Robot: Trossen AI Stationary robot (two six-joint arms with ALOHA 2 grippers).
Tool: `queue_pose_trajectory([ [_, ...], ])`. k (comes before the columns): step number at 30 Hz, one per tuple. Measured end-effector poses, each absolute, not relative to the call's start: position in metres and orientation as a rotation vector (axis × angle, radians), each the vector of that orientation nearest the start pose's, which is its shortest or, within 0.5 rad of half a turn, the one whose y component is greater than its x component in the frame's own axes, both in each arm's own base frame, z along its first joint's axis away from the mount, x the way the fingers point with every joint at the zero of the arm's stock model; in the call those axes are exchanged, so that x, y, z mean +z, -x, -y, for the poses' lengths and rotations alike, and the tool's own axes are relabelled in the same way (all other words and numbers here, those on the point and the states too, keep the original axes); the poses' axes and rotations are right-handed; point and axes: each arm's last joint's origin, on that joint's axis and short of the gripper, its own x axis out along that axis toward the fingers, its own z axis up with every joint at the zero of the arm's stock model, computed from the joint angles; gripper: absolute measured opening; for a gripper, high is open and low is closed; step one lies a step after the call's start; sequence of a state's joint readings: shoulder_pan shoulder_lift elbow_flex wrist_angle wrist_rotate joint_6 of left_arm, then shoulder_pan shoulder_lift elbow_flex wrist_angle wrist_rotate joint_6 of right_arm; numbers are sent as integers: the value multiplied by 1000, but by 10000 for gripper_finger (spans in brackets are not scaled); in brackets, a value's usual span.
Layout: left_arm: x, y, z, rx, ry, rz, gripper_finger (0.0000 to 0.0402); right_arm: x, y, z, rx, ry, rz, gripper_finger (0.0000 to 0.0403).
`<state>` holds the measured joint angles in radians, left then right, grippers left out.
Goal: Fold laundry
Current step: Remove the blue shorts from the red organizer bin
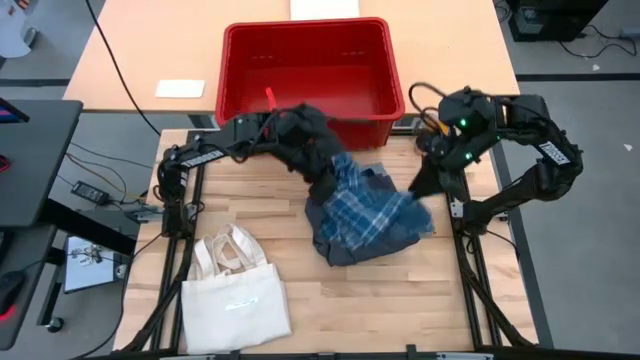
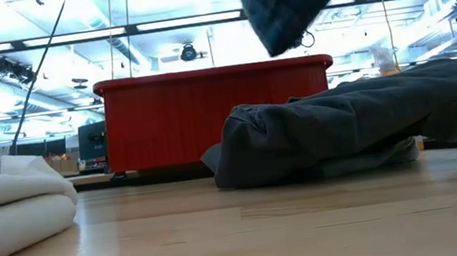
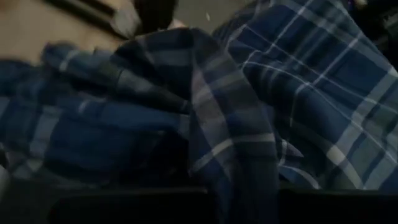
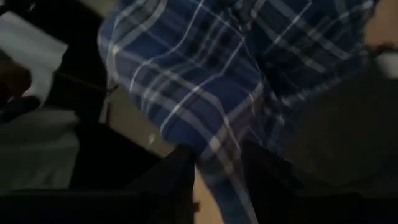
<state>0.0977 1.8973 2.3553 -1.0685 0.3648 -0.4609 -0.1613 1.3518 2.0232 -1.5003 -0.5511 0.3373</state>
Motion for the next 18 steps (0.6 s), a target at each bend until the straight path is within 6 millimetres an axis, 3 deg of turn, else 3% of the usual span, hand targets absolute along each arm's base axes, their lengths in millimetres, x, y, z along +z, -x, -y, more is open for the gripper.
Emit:
queue_pose_trajectory([
  [5, 448, -379, -7, -122, 681, -741, 15, 491, -182, -4, 274, -640, -897, 142],
  [9, 439, -385, -1, -59, 654, -750, 15, 485, -189, -10, 189, -618, -947, 142],
  [15, 432, -407, -21, -13, 643, -609, 15, 478, -195, -15, 167, -624, -1025, 142],
  [18, 432, -417, -30, -74, 671, -534, 15, 481, -187, -16, 188, -660, -1017, 142],
])
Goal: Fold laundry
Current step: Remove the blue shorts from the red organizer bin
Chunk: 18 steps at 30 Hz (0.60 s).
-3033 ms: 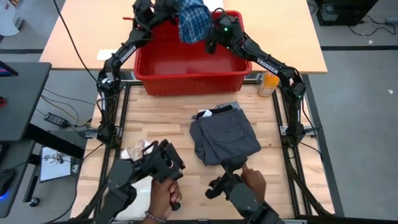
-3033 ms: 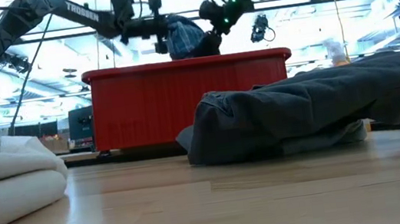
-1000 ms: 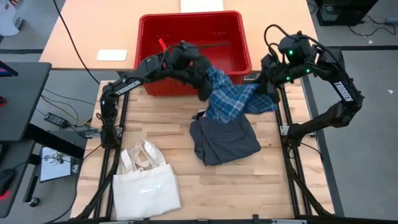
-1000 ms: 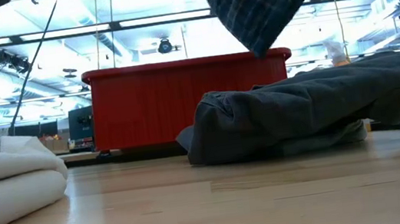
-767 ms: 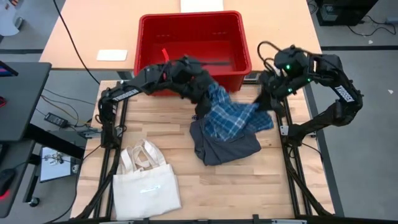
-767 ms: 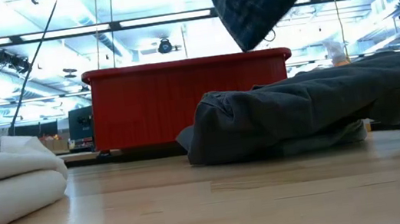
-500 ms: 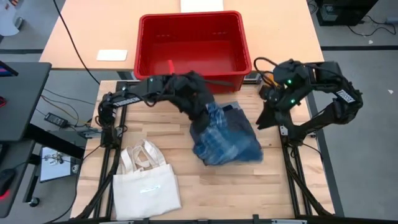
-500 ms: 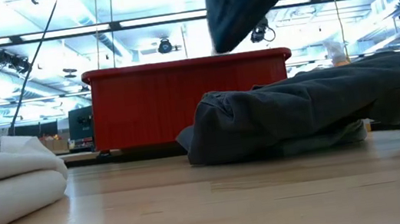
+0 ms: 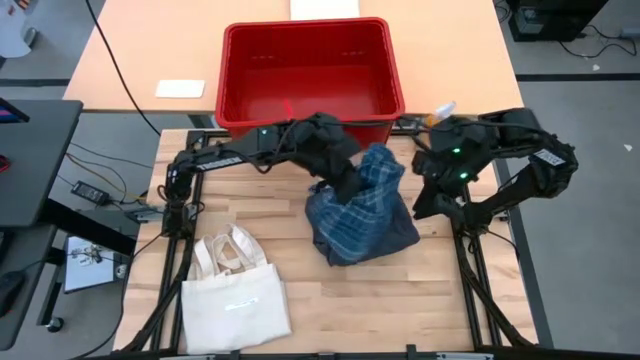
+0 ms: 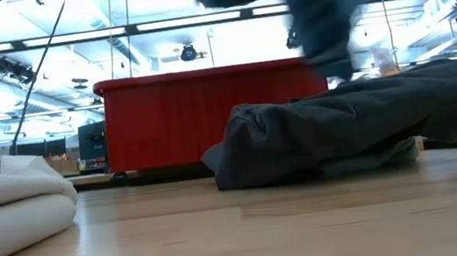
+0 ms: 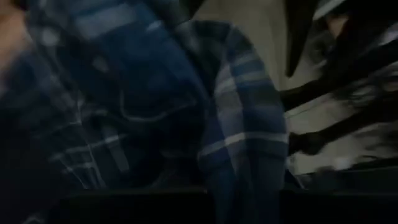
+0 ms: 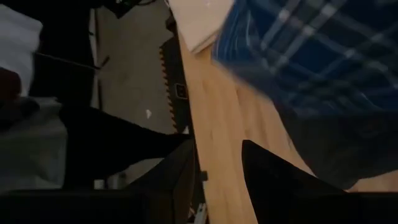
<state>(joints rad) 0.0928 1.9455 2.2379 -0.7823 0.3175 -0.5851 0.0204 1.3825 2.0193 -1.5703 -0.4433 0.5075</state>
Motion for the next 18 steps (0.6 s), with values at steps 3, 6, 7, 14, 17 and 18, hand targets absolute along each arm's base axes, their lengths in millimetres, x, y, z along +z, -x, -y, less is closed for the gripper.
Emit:
queue_pose_trajectory([
  [3, 426, -428, -35, -155, 714, -524, 15, 489, -169, -15, 168, -684, -974, 142],
  [6, 427, -437, -34, -277, 711, -466, 15, 497, -146, -13, 110, -666, -897, 142],
  [7, 430, -439, -33, -311, 705, -435, 15, 500, -137, -12, 84, -658, -861, 142],
  [14, 389, -467, -47, -447, 758, -544, 15, 513, -91, -5, -95, -670, -658, 142],
  [17, 362, -472, -65, -486, 773, -656, 15, 514, -84, -4, -120, -676, -632, 142],
  [18, 354, -470, -73, -469, 766, -689, 15, 514, -84, -4, -125, -675, -630, 142],
])
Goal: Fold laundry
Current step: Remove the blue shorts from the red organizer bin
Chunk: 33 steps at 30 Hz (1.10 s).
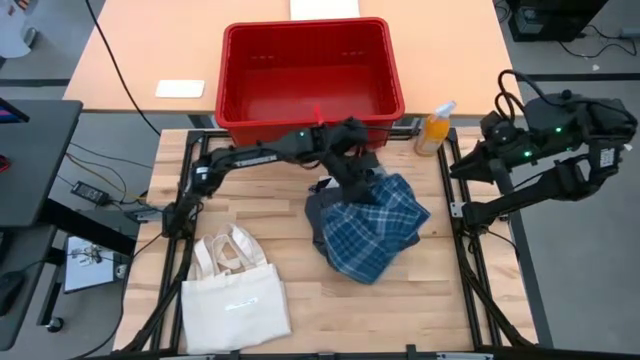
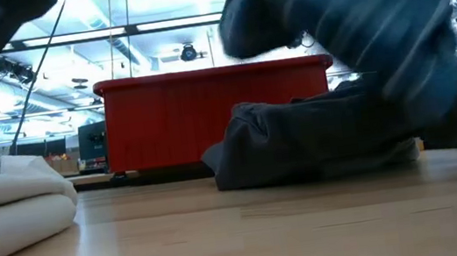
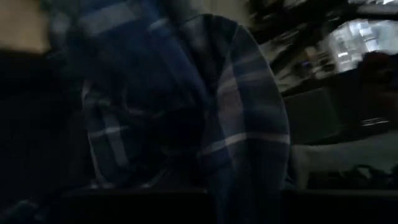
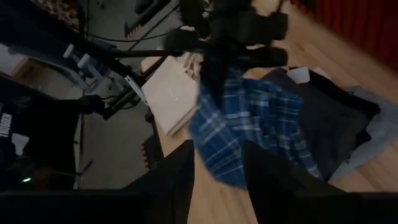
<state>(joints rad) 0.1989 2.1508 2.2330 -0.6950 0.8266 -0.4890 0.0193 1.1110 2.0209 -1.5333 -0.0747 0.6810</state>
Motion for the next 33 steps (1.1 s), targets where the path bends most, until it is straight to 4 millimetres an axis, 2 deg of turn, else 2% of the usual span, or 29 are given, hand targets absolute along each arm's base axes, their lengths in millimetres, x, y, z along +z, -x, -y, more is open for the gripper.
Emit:
queue_pose_trajectory([
  [4, 321, -463, -115, -302, 742, -813, 15, 513, -91, -4, -132, -668, -646, 142],
  [7, 307, -460, -139, -249, 731, -830, 17, 511, -101, -4, -131, -640, -670, 142],
  [10, 302, -461, -150, -243, 735, -817, 30, 508, -113, -4, -130, -610, -699, 142],
  [13, 296, -463, -152, -224, 693, -825, 53, 505, -125, -4, -127, -577, -729, 142],
  [17, 295, -470, -141, -188, 578, -814, 106, 503, -136, -5, -120, -539, -751, 142],
  [22, 296, -478, -128, -83, 414, -793, 197, 502, -146, -3, -119, -520, -738, 142],
  [27, 307, -470, -144, 4, 379, -786, 260, 503, -146, 1, -142, -531, -722, 142],
  [33, 336, -448, -163, 52, 331, -725, 276, 507, -144, 3, -152, -520, -674, 142],
])
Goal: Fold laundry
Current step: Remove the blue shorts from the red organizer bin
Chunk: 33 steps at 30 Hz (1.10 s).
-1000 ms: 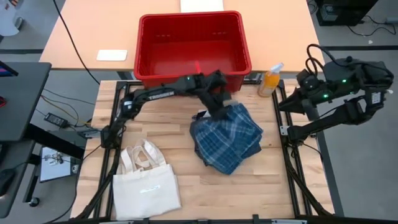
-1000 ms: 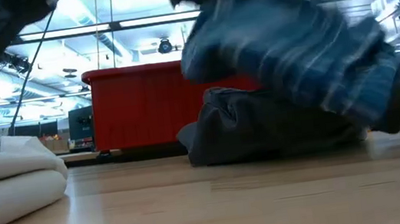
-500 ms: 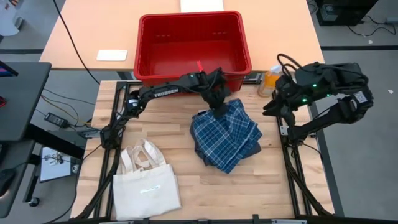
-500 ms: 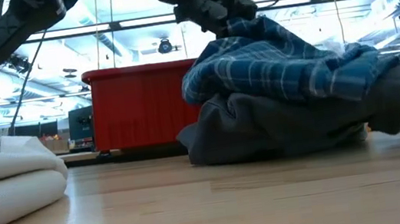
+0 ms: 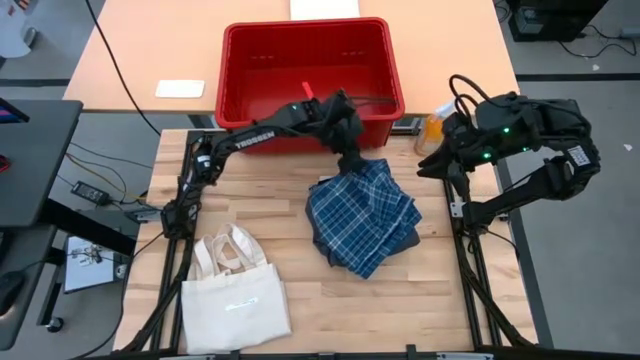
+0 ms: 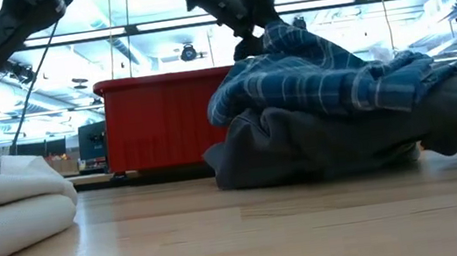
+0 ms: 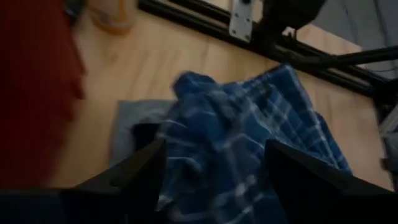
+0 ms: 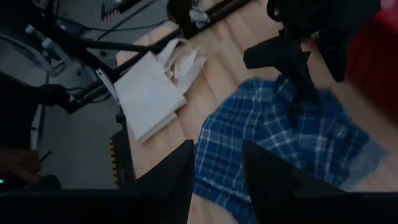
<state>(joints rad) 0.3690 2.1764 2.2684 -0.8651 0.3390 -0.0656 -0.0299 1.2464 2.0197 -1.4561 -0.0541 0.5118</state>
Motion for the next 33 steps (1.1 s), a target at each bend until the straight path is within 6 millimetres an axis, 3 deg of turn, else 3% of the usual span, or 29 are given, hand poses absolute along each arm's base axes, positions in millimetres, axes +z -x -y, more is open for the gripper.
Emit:
queue_pose_trajectory([
  [3, 354, -436, -168, 95, 280, -693, 276, 510, -141, 4, -168, -465, -627, 142],
  [8, 401, -415, -163, 181, 96, -555, 264, 519, -123, 9, -233, -410, -525, 142],
  [13, 421, -408, -149, 192, -34, -504, 235, 523, -114, 12, -255, -401, -470, 142],
  [18, 417, -412, -135, 86, -90, -521, 201, 513, -111, 15, -295, -380, -494, 142],
  [24, 388, -419, -120, -22, -65, -580, 165, 475, -114, 16, -318, -422, -535, 142],
  [30, 394, -393, -94, -35, -61, -491, 145, 428, -128, 19, -344, -530, -518, 142],
  [33, 379, -372, -82, 9, -18, -473, 144, 403, -148, 21, -332, -561, -550, 142],
])
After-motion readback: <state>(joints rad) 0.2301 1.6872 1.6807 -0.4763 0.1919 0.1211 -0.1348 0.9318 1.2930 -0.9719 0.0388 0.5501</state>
